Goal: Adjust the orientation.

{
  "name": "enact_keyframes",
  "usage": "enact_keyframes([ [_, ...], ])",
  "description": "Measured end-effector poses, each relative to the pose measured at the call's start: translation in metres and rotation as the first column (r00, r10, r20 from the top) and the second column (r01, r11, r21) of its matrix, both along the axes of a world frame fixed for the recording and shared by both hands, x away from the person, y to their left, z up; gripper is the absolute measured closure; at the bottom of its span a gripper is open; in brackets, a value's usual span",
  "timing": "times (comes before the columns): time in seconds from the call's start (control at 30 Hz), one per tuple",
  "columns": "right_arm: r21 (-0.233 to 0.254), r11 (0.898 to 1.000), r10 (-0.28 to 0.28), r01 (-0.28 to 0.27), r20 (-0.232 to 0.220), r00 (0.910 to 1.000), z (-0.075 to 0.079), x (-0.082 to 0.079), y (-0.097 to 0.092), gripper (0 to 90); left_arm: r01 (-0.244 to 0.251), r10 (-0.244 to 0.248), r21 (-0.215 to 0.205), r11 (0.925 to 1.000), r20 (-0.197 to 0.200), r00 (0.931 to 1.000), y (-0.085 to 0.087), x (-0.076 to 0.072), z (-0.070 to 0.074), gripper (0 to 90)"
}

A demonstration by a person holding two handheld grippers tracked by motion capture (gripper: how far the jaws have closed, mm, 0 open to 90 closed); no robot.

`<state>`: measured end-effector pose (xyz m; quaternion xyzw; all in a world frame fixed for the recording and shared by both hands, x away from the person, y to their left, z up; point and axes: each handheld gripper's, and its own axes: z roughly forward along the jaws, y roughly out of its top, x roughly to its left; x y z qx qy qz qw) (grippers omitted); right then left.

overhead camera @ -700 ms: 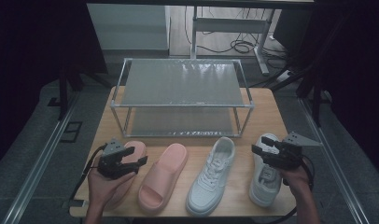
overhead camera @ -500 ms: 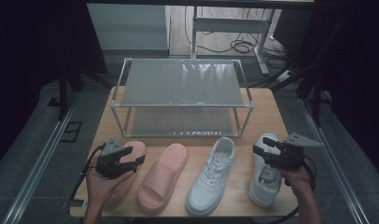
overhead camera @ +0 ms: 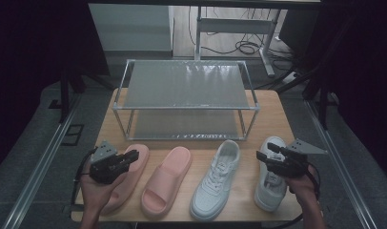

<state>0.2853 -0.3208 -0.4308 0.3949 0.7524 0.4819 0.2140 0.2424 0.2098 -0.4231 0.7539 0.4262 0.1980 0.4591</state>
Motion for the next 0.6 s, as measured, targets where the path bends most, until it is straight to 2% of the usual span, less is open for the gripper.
enact_keyframes([
  [0.13, -0.005, 1.0, 0.003, -0.003, 0.002, 1.0, 0.001, -0.002, 0.0, 40.2, -0.01, 0.01, 0.007, 0.9999, 0.006, 0.9999, 0.008, -0.008, 0.0, 89.2],
  [0.2, -0.004, 1.0, -0.005, 0.005, -0.007, 1.0, 0.0, -0.001, 0.001, 40.2, -0.014, 0.014, -0.002, 0.9999, -0.001, 0.9999, 0.017, -0.017, 0.0, 90.0],
  [0.3, -0.009, 1.0, -0.01, 0.01, -0.017, 0.9998, -0.002, 0.0, 0.002, 40.2, -0.011, 0.011, 0.008, 0.9999, -0.011, 0.9999, 0.022, -0.021, 0.0, 90.0],
  [0.33, -0.014, 1.0, -0.009, 0.009, -0.023, 0.9997, -0.003, 0.0, 0.004, 40.1, -0.021, 0.022, 0.027, 0.9994, -0.028, 0.9994, 0.026, -0.025, -0.002, 90.0],
  [0.4, -0.019, 1.0, -0.006, 0.005, -0.027, 0.9996, -0.004, 0.0, 0.005, 40.0, -0.028, 0.029, 0.037, 0.9989, -0.047, 0.9984, 0.029, -0.026, -0.007, 90.0],
  [0.43, -0.019, 1.0, -0.006, 0.005, -0.027, 0.9996, -0.004, 0.0, 0.005, 40.0, -0.028, 0.029, 0.037, 0.9989, -0.047, 0.9984, 0.029, -0.026, -0.007, 90.0],
  [0.47, -0.021, 1.0, -0.005, 0.004, -0.029, 0.9996, -0.004, 0.0, 0.006, 40.0, -0.049, 0.054, 0.092, 0.9946, -0.048, 0.9974, 0.027, -0.029, -0.011, 90.0],
  [0.53, -0.021, 1.0, -0.005, 0.004, -0.031, 0.9995, -0.004, 0.0, 0.006, 39.9, -0.05, 0.055, 0.104, 0.9933, -0.046, 0.9974, 0.026, -0.032, -0.014, 90.0],
  [0.6, -0.023, 1.0, -0.003, 0.002, -0.033, 0.9994, -0.005, 0.0, 0.008, 39.9, -0.036, 0.042, 0.131, 0.9908, -0.046, 0.998, 0.018, -0.04, -0.02, 90.0],
])
